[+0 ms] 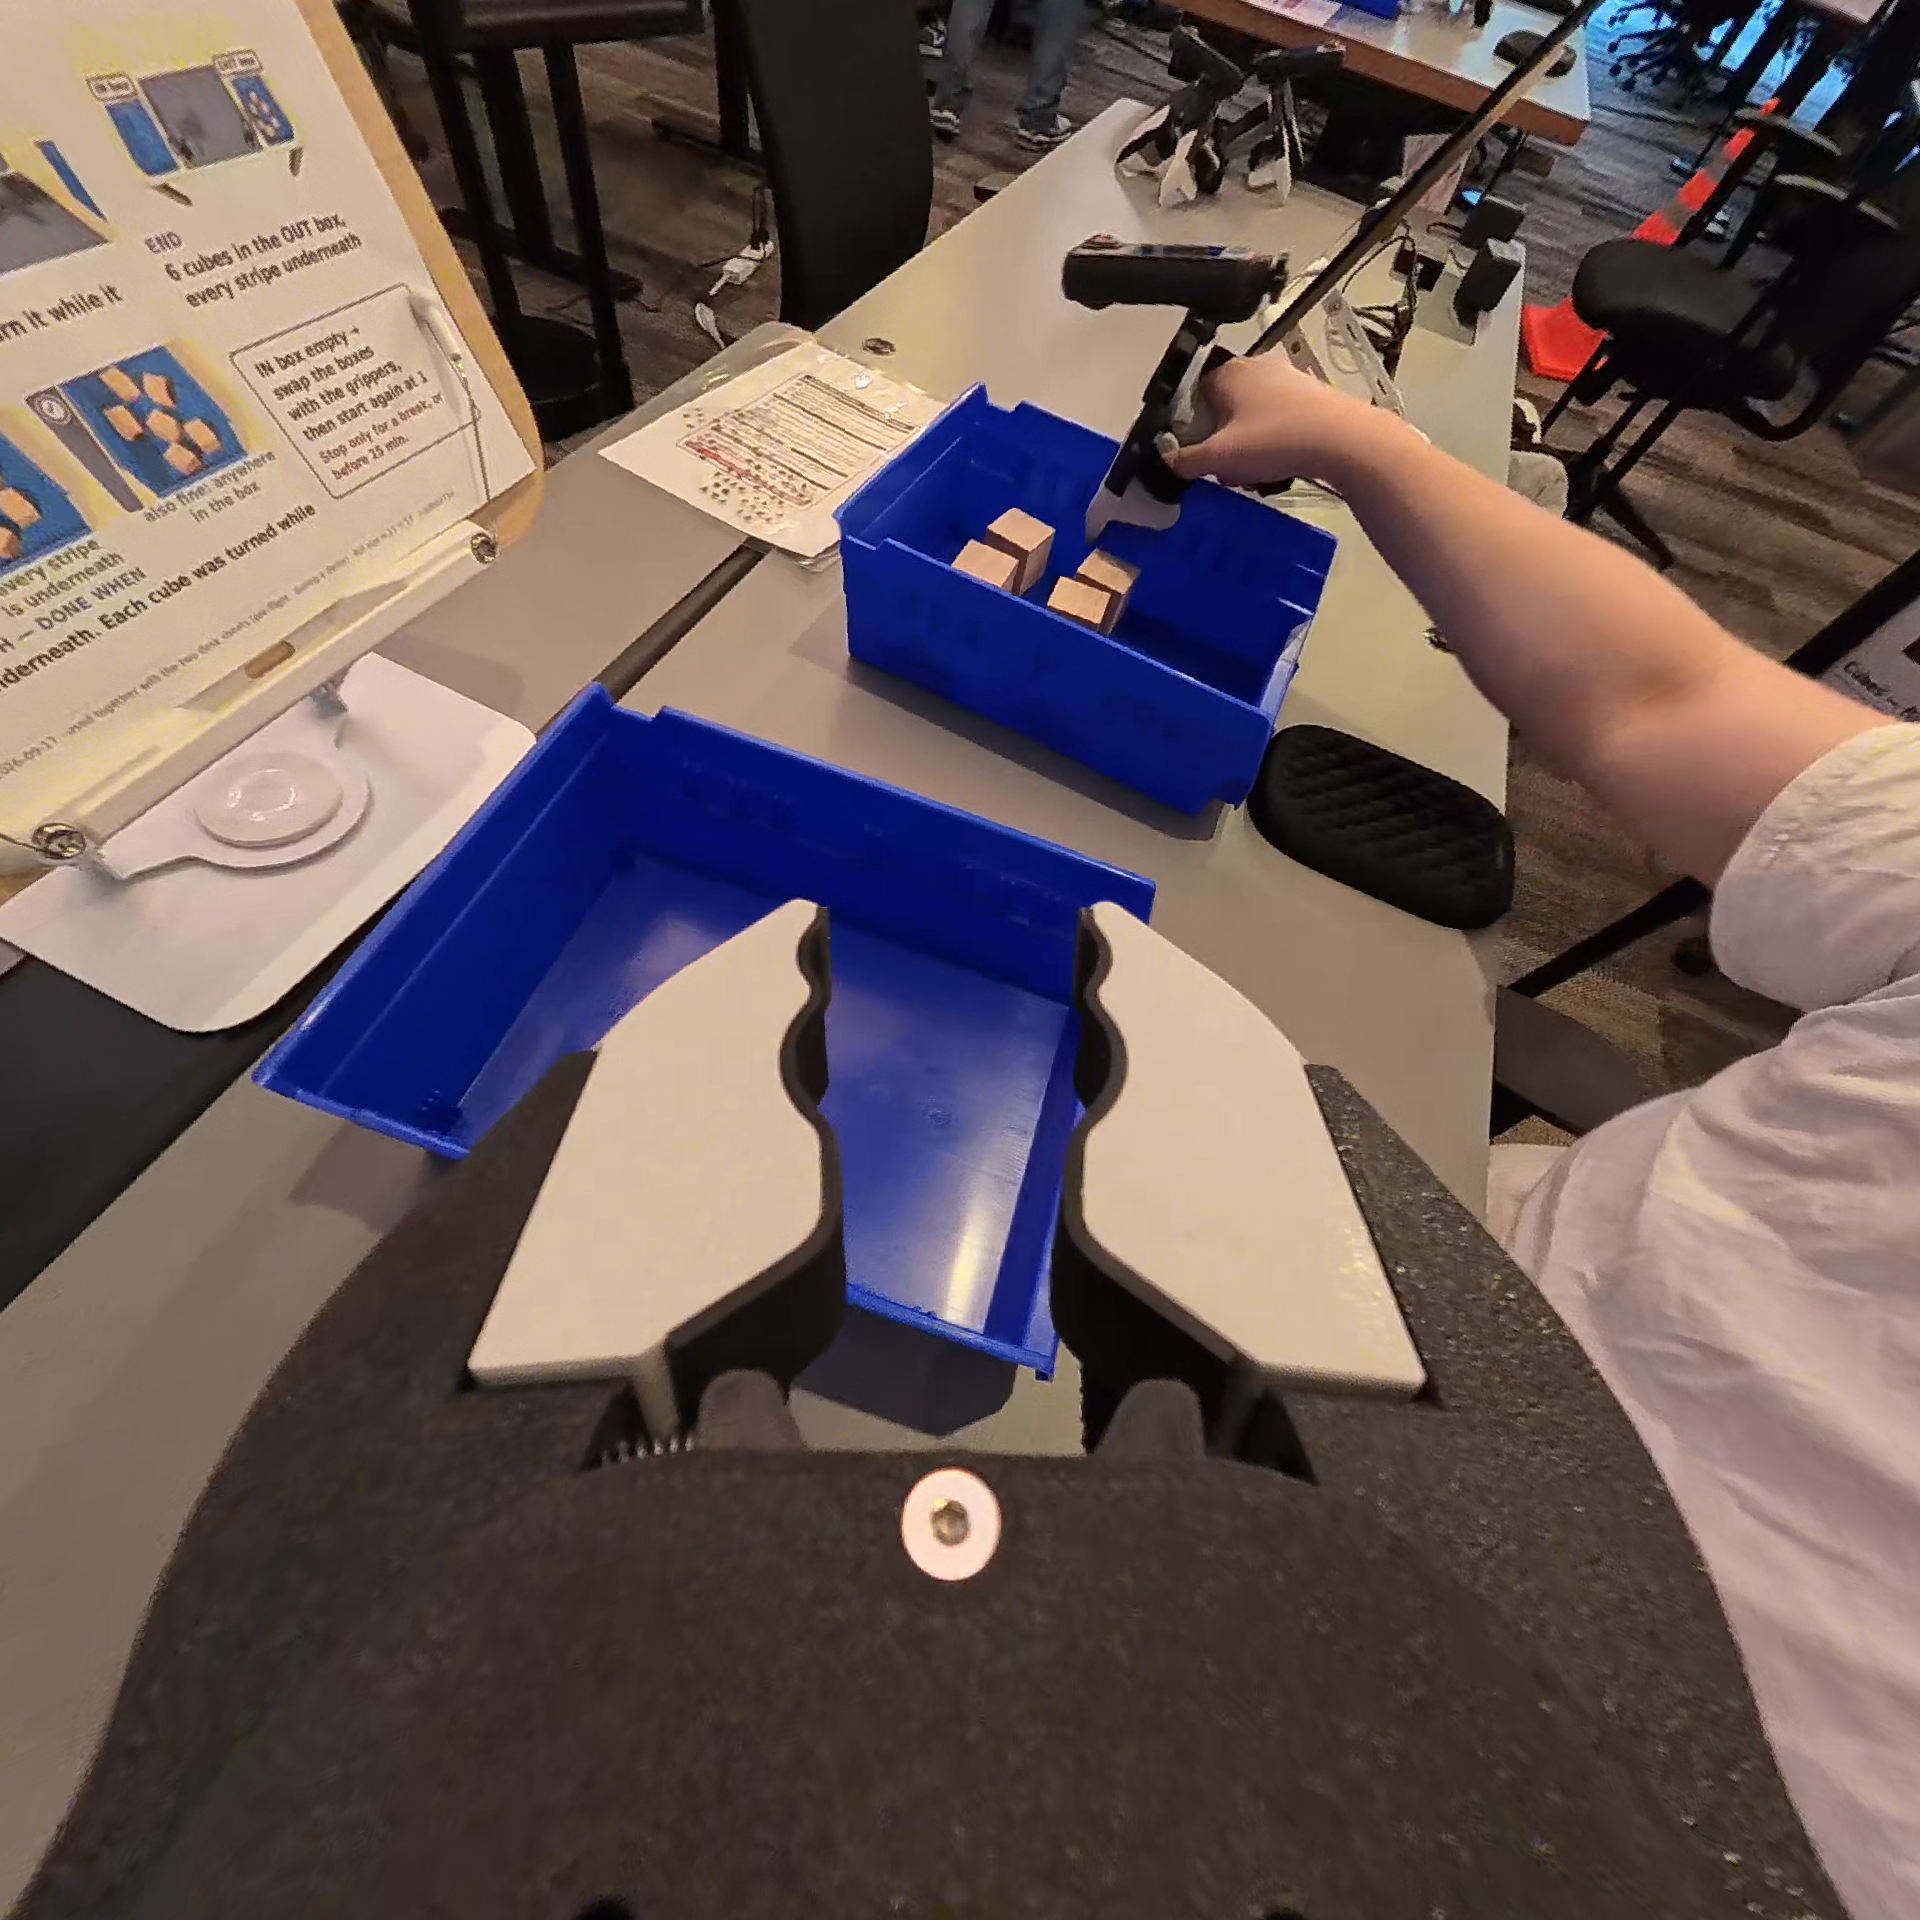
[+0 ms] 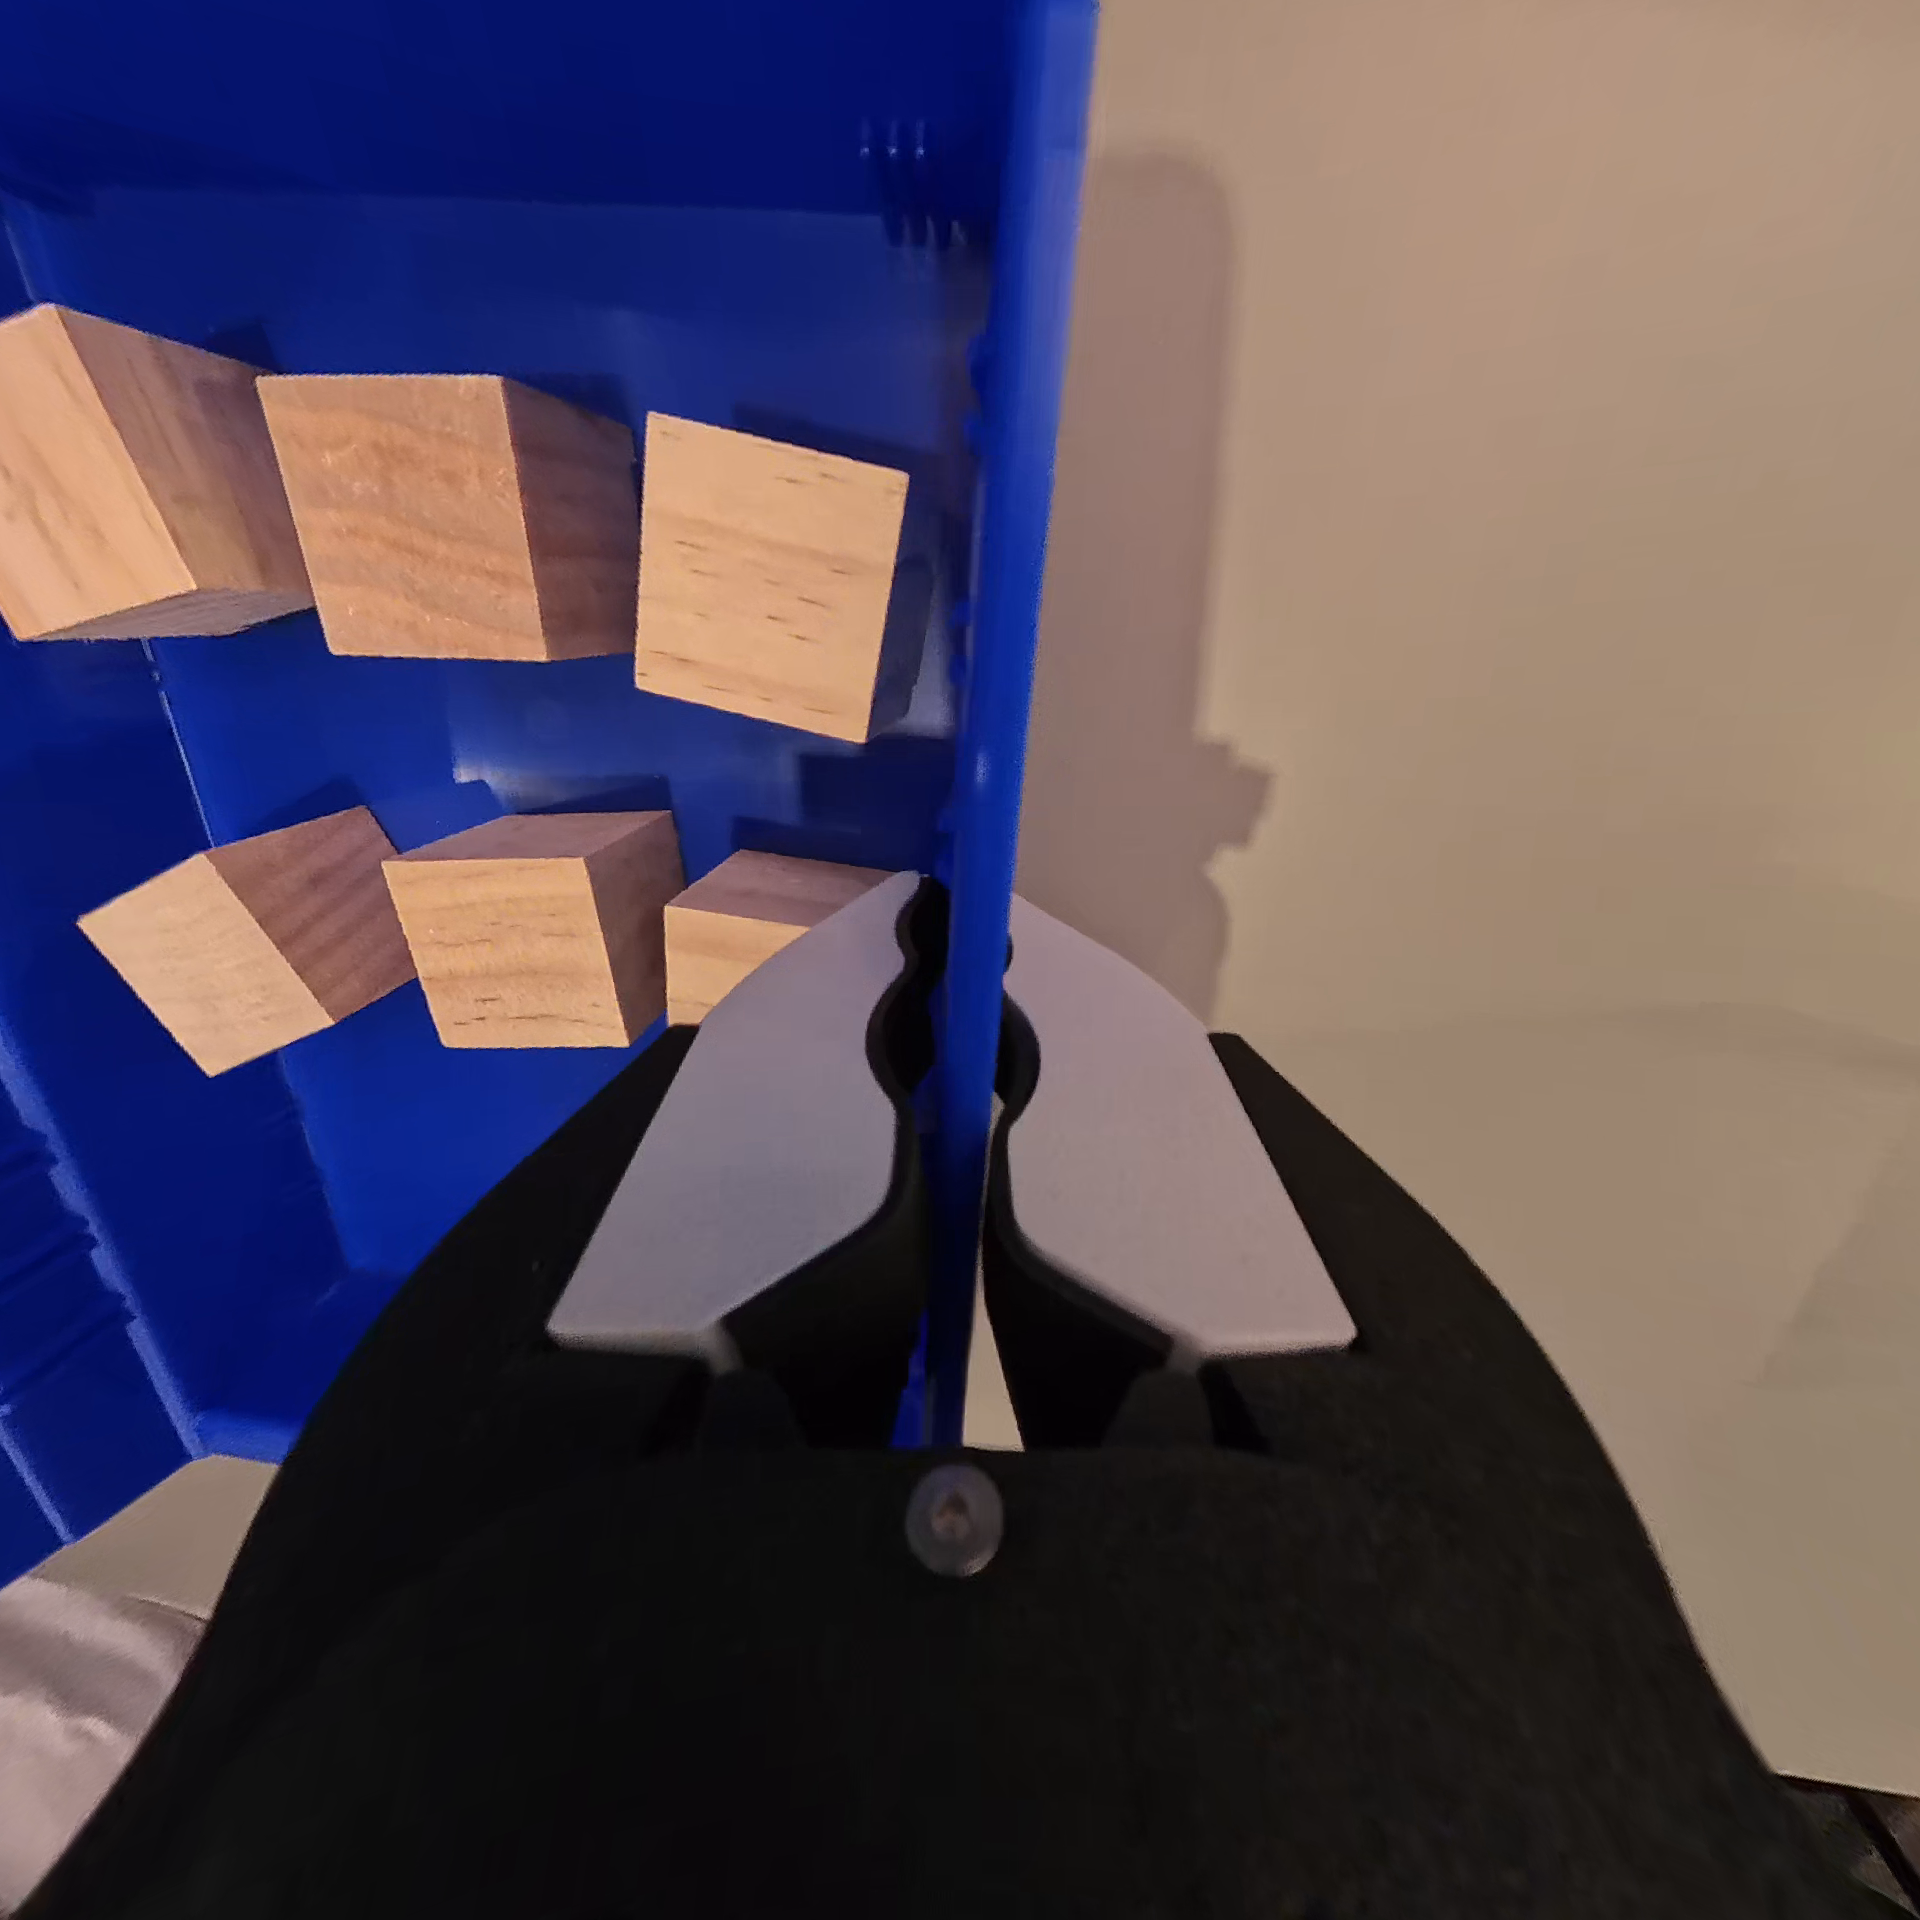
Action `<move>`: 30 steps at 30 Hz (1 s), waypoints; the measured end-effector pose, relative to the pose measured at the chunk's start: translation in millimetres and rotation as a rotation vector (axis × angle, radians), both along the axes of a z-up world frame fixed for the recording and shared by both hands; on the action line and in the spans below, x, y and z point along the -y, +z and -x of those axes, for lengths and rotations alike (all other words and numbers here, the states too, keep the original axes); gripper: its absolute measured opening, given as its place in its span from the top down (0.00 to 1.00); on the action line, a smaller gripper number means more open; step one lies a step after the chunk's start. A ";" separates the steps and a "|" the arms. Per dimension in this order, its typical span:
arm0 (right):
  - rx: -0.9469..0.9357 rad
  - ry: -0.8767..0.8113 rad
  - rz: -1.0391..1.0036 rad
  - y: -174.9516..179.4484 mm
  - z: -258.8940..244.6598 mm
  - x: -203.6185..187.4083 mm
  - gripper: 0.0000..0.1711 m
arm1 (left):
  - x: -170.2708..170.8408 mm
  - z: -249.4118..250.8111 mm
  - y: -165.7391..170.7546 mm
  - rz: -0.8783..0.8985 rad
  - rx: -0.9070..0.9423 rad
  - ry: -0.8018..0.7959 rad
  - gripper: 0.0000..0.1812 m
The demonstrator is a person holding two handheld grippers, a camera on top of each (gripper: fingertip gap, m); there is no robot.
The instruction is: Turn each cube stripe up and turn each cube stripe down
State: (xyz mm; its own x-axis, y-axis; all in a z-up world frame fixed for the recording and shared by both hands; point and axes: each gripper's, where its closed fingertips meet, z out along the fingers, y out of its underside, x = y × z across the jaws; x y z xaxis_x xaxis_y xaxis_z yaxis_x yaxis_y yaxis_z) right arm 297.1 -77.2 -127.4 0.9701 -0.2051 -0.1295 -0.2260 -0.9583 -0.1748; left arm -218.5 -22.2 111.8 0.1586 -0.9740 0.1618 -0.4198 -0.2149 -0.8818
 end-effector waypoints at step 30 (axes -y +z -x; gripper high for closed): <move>-0.049 -0.027 0.010 86.2 58.6 11.8 0.97 | 26.2 32.8 25.9 -0.056 0.080 -0.054 0.75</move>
